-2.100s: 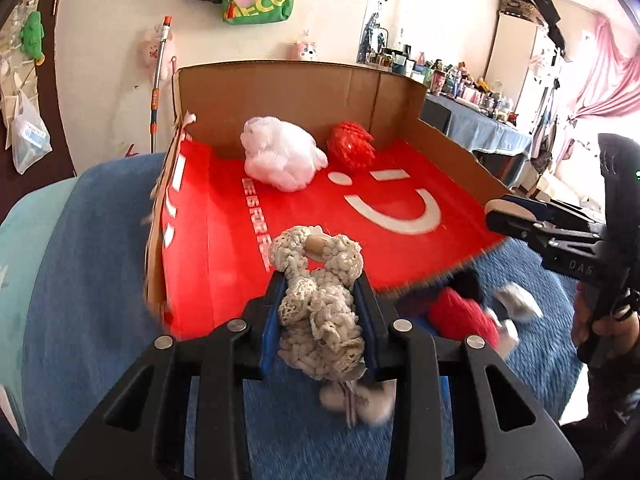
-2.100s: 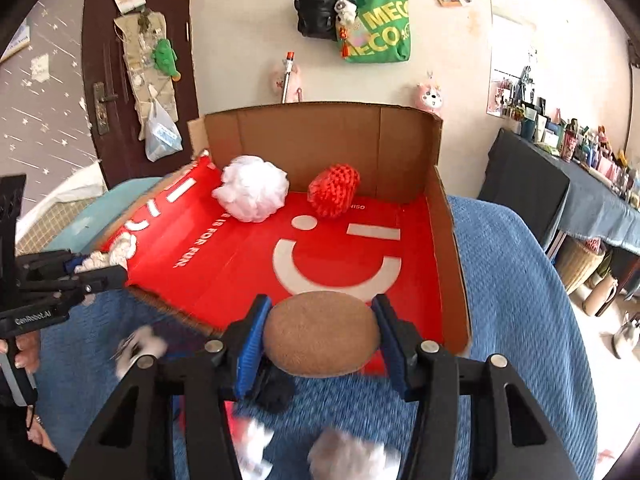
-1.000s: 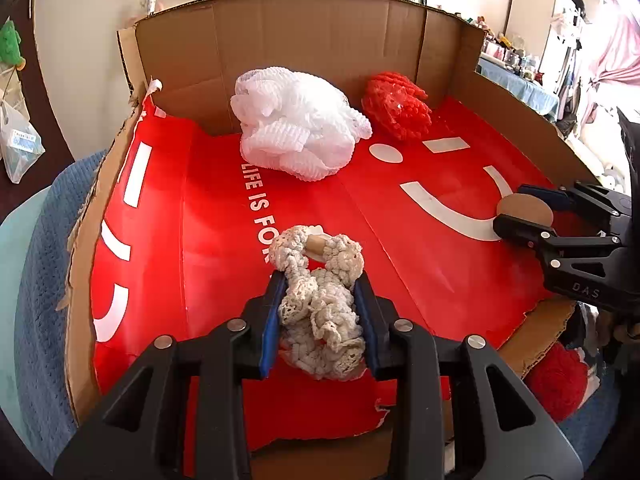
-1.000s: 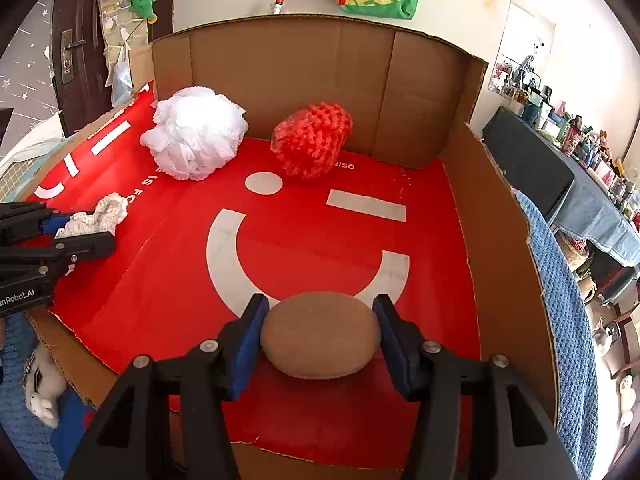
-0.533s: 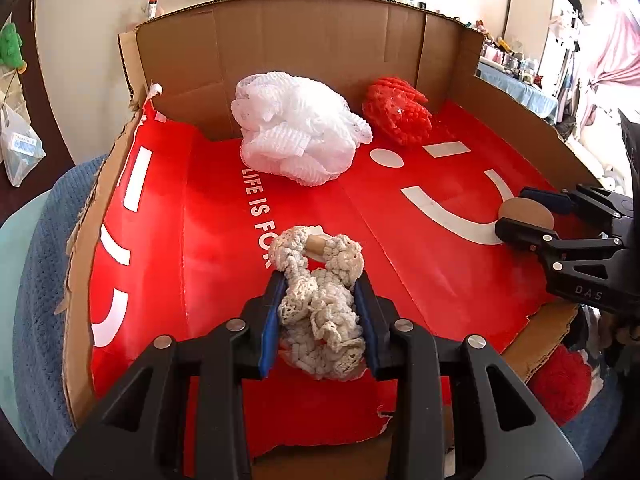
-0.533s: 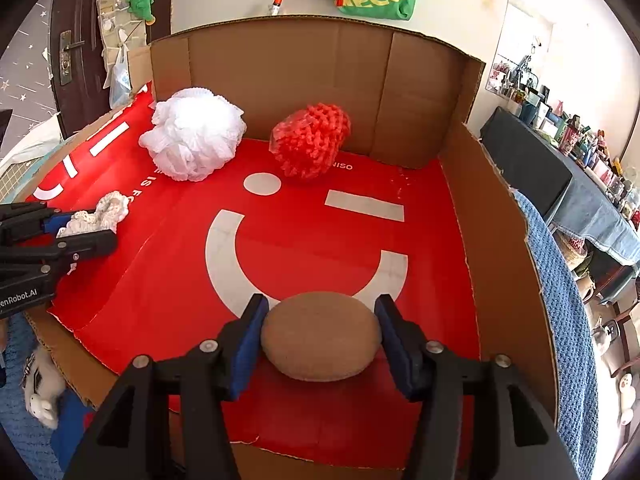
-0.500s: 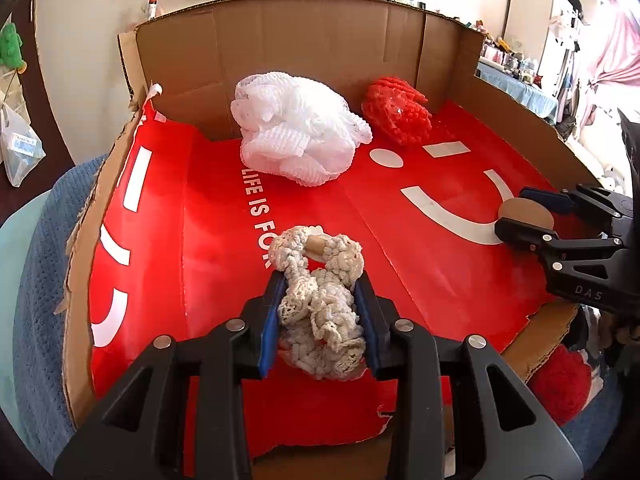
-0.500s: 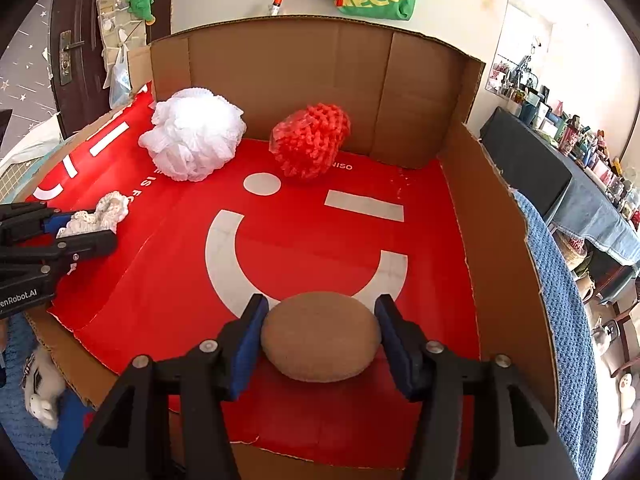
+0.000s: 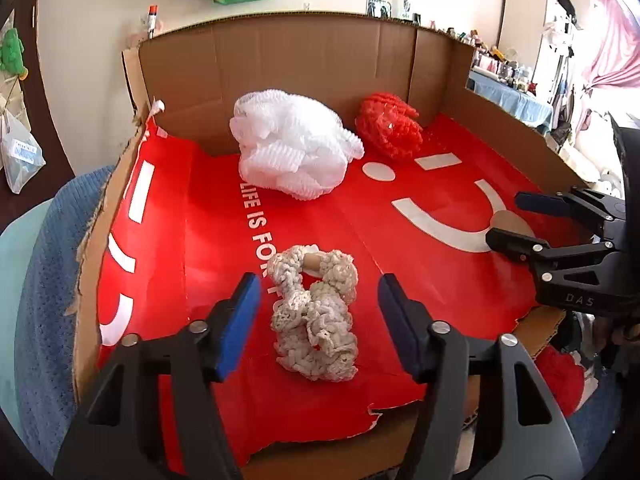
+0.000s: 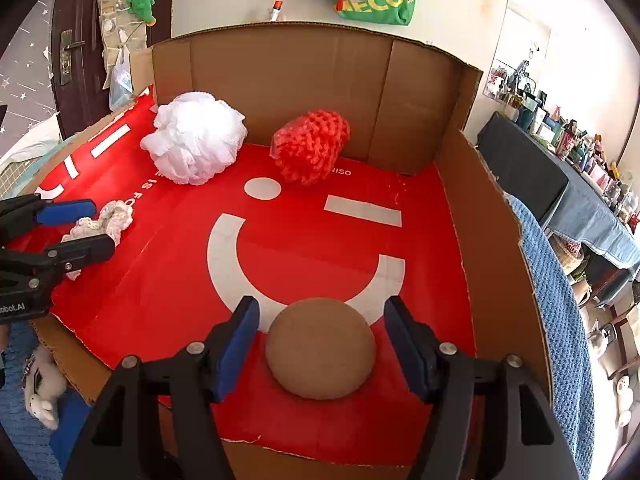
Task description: Organize soft objects
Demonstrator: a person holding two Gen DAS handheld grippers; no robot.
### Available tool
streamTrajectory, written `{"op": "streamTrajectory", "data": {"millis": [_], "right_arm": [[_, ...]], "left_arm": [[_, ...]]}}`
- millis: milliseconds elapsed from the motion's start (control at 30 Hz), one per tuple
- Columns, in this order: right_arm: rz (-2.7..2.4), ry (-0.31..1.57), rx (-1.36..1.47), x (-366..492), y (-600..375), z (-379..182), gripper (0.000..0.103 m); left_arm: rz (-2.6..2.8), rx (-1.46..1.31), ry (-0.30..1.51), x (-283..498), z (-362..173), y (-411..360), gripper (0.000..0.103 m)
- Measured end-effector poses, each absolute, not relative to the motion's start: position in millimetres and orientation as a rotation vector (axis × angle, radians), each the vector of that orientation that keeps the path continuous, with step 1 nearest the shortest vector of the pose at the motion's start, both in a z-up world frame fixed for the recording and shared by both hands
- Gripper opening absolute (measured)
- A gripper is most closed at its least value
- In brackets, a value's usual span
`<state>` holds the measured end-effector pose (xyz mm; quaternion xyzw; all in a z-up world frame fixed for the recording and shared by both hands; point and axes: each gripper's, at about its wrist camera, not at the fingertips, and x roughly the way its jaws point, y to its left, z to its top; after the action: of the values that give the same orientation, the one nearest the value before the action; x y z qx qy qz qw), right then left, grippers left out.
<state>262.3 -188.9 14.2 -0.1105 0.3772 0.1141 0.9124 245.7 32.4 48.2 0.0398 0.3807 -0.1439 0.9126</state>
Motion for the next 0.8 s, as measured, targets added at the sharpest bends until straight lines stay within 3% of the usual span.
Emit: {"op": "streamTrajectory", "data": {"millis": [267, 400, 533, 633, 800], "right_arm": [[0.25, 0.742, -0.234, 252, -182, 24, 0.081], [0.254, 0.712, -0.22, 247, -182, 36, 0.083], [0.251, 0.663, -0.203, 236, -183, 53, 0.093], [0.244, 0.62, -0.195, 226, -184, 67, 0.095], [0.239, 0.529, -0.165, 202, -188, 93, 0.102]], "left_arm": [[-0.292, 0.066, 0.704, 232, 65, 35, 0.073], [-0.28, 0.065, 0.645, 222, 79, 36, 0.074], [-0.266, 0.058, 0.58, 208, 93, 38, 0.08], [-0.251, 0.06, 0.528, 193, 105, 39, 0.082], [-0.214, 0.058, 0.429, 165, 126, 38, 0.093]]}}
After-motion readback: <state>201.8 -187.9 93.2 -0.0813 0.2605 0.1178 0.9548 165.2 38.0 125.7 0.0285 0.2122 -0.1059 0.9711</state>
